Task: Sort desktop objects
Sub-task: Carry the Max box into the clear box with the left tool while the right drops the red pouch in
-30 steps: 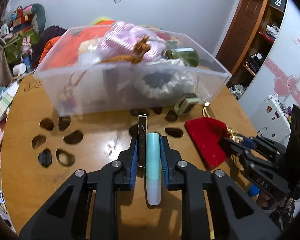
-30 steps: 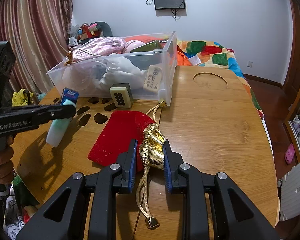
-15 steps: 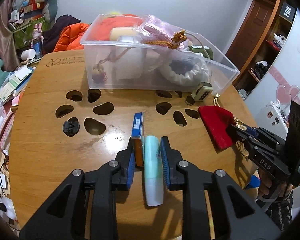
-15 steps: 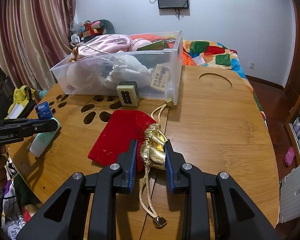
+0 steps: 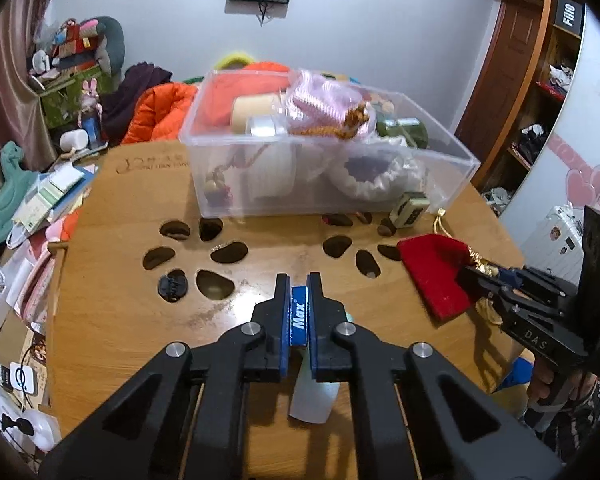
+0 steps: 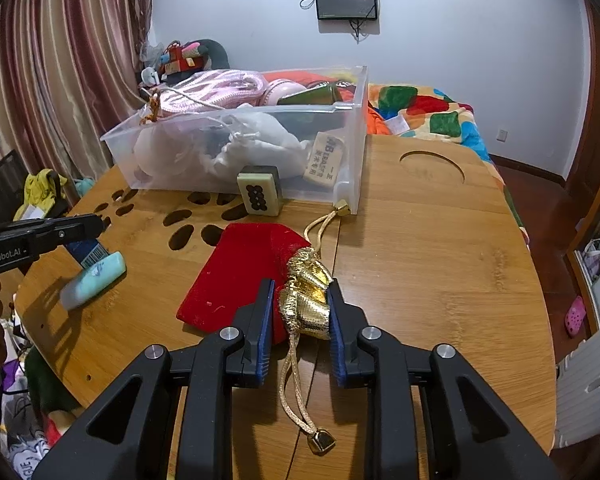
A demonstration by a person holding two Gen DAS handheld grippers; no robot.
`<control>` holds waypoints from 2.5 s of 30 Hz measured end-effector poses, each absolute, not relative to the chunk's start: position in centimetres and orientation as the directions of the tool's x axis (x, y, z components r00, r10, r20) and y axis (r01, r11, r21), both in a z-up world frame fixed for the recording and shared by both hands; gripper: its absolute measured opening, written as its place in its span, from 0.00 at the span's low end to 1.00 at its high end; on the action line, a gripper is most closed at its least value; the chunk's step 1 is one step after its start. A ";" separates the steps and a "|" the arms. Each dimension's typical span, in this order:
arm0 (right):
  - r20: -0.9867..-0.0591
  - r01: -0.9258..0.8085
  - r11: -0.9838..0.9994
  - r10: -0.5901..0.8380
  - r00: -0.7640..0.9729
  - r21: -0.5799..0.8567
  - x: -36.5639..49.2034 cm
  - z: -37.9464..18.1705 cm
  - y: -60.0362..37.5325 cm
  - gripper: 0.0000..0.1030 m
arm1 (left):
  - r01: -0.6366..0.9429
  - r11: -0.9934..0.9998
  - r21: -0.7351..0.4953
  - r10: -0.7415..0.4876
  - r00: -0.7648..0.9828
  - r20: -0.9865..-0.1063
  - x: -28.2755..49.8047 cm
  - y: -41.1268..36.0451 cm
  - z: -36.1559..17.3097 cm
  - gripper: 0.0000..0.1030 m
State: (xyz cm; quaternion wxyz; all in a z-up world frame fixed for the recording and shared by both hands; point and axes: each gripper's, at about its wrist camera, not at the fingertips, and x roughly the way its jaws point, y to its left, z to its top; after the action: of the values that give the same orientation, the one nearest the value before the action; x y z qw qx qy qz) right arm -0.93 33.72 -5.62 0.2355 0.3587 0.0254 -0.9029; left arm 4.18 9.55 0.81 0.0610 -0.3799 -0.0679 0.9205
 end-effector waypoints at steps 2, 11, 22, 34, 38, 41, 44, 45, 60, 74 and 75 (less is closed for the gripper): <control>-0.644 0.447 -0.883 -0.425 -0.636 0.141 -0.9 -5.2 33.7 0.20 | -0.063 -0.983 -0.173 0.165 -0.714 -0.680 4.3 9.5 1.3 0.06; -0.583 0.464 -0.874 -0.454 -0.674 0.144 -0.2 -2.2 33.8 0.20 | -0.071 -0.979 -0.193 0.179 -0.755 -0.631 4.1 9.2 3.5 0.06; -0.499 0.456 -0.883 -0.446 -0.743 0.109 -0.2 2.4 34.9 0.20 | -0.082 -0.982 -0.170 0.167 -0.803 -0.573 3.3 8.7 6.1 0.06; -0.436 0.473 -0.880 -0.442 -0.784 0.043 -3.1 6.0 33.7 0.20 | -0.065 -0.991 -0.118 0.118 -0.845 -0.522 0.3 7.4 8.7 0.06; -0.446 0.486 -0.874 -0.444 -0.777 0.021 -4.9 5.8 32.5 0.20 | -0.038 -0.991 -0.125 0.099 -0.844 -0.527 -1.7 6.6 8.6 0.06; -0.458 0.496 -0.868 -0.451 -0.766 0.026 -6.0 5.5 31.7 0.20 | -0.026 -0.991 -0.129 0.092 -0.841 -0.533 -3.0 6.3 8.3 0.06; -0.469 0.510 -0.860 -0.462 -0.753 0.029 -7.0 4.9 30.9 0.21 | -0.020 -0.991 -0.134 0.091 -0.831 -0.548 -4.4 6.3 7.7 0.06; -0.473 0.512 -0.858 -0.464 -0.749 0.032 -7.3 4.7 30.7 0.21 | -0.021 -0.990 -0.138 0.095 -0.827 -0.554 -4.8 6.3 7.5 0.06; -0.550 0.538 -0.843 -0.450 -0.703 0.003 -9.7 1.0 28.6 0.24 | -0.030 -0.993 -0.112 0.092 -0.793 -0.602 -6.6 7.3 5.0 0.15; -0.497 0.500 -0.861 -0.393 -0.774 -0.098 -7.0 2.2 28.1 0.62 | -0.037 -0.993 -0.109 0.093 -0.818 -0.568 -4.4 7.4 6.4 0.49; -0.491 0.496 -0.863 -0.392 -0.778 -0.096 -6.8 2.4 28.2 0.62 | -0.036 -0.994 -0.107 0.091 -0.821 -0.563 -4.1 7.4 6.6 0.51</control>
State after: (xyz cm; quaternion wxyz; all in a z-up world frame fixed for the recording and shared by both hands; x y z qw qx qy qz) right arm -6.82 28.17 2.41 0.2373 0.2344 0.1105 -0.9363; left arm -4.14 7.42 6.58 0.0333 -0.2970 -0.0459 0.9532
